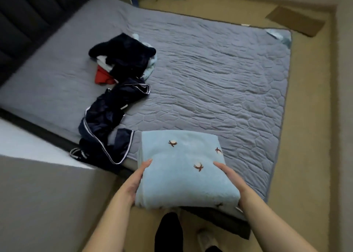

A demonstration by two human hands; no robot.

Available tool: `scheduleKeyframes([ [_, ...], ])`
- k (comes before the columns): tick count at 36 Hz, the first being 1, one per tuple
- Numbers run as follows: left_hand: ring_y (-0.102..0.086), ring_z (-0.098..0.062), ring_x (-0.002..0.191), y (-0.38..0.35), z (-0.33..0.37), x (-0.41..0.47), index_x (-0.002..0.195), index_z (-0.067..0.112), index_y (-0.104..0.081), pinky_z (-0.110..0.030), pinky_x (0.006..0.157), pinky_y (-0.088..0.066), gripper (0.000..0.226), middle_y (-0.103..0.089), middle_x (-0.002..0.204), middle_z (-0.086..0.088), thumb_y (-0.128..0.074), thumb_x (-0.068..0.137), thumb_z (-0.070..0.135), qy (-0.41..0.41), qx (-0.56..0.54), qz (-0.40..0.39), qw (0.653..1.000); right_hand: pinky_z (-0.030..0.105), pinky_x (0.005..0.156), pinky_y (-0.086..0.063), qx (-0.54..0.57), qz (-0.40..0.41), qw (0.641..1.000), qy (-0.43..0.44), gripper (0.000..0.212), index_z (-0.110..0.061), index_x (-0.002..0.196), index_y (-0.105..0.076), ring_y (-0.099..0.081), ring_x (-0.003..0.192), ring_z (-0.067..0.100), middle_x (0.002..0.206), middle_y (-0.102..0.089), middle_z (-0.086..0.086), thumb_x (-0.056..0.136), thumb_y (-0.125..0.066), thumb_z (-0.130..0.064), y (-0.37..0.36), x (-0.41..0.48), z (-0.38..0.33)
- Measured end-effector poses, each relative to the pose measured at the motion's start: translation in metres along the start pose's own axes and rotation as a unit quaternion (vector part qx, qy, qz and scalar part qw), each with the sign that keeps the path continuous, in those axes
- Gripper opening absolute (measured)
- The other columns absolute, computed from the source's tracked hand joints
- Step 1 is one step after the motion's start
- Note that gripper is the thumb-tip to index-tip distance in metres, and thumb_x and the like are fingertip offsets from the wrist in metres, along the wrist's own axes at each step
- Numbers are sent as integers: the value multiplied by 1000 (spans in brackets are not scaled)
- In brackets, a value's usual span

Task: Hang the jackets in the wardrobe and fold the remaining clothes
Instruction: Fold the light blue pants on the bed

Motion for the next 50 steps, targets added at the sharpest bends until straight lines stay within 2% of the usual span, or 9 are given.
scheduleKeyframes([
  [4,-69,-28,97,17,-40,-85,113,17,-70,-35,71,-56,46,-69,114,-12,-63,79,47,-48,-61,44,996,43,91,-50,-108,-30,994,-17,45,-6,127,-58,-66,102,33,120,-65,18,87,-56,-28,-34,-47,9],
  [8,-68,-33,98,35,-91,-159,103,19,-75,-43,68,-57,43,-69,115,-12,-63,78,53,-88,-153,49,983,35,65,-57,-206,-89,974,-25,42,-8,115,-64,-71,89,32,107,-71,17,79,-62,-31,-83,-91,26],
  [10,-68,-34,97,48,-115,-193,103,21,-75,-47,67,-56,45,-70,113,-11,-66,76,56,-113,-191,68,973,37,70,-55,-256,-123,958,-29,44,-8,113,-65,-70,91,33,108,-70,18,76,-63,-31,-113,-111,40],
  [21,-64,-37,106,117,-262,-387,108,21,-73,-48,75,-54,55,-66,121,-13,-66,74,63,-300,-392,155,856,33,56,-57,-448,-308,833,-99,31,-7,91,-78,-72,81,32,97,-73,18,74,-64,-29,-264,-210,209],
  [30,-64,-39,105,157,-458,-534,124,16,-62,-46,74,-54,66,-65,121,-17,-66,75,60,-381,-487,287,732,36,62,-58,-525,-429,709,-196,34,-3,93,-76,-71,81,33,98,-72,20,83,-56,-30,-284,-337,414],
  [37,-69,-42,85,149,-651,-647,89,23,-78,-56,67,-52,46,-72,103,-13,-81,54,53,-422,-546,358,629,39,66,-58,-563,-520,587,-260,34,-2,96,-76,-70,87,35,101,-71,21,82,-59,-29,-240,-459,601],
  [39,-71,-36,75,144,-709,-684,73,29,-78,-52,59,-54,25,-75,90,-9,-80,57,48,-454,-556,421,555,43,72,-57,-571,-543,544,-290,34,-3,97,-76,-69,92,37,106,-70,21,79,-67,-31,-222,-498,652],
  [44,-71,-30,88,129,-821,-752,104,27,-73,-42,63,-58,42,-73,105,-6,-74,68,48,-477,-576,479,460,46,71,-56,-578,-569,471,-348,56,-2,103,-74,-68,94,40,110,-68,24,56,-89,-28,-191,-586,757],
  [50,-67,-26,91,118,-913,-827,132,35,-52,-31,59,-55,64,-68,115,-2,-73,72,44,-445,-555,618,336,48,83,-53,-595,-589,415,-357,65,-2,121,-63,-65,100,41,118,-64,24,65,-83,-31,-177,-654,859],
])
Point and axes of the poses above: each hand's wrist, its own x-axis towards the middle knuckle, its own y-axis out of the back of the hand, z = x × y, the point moved 9 cm from there along x, towards the middle knuckle
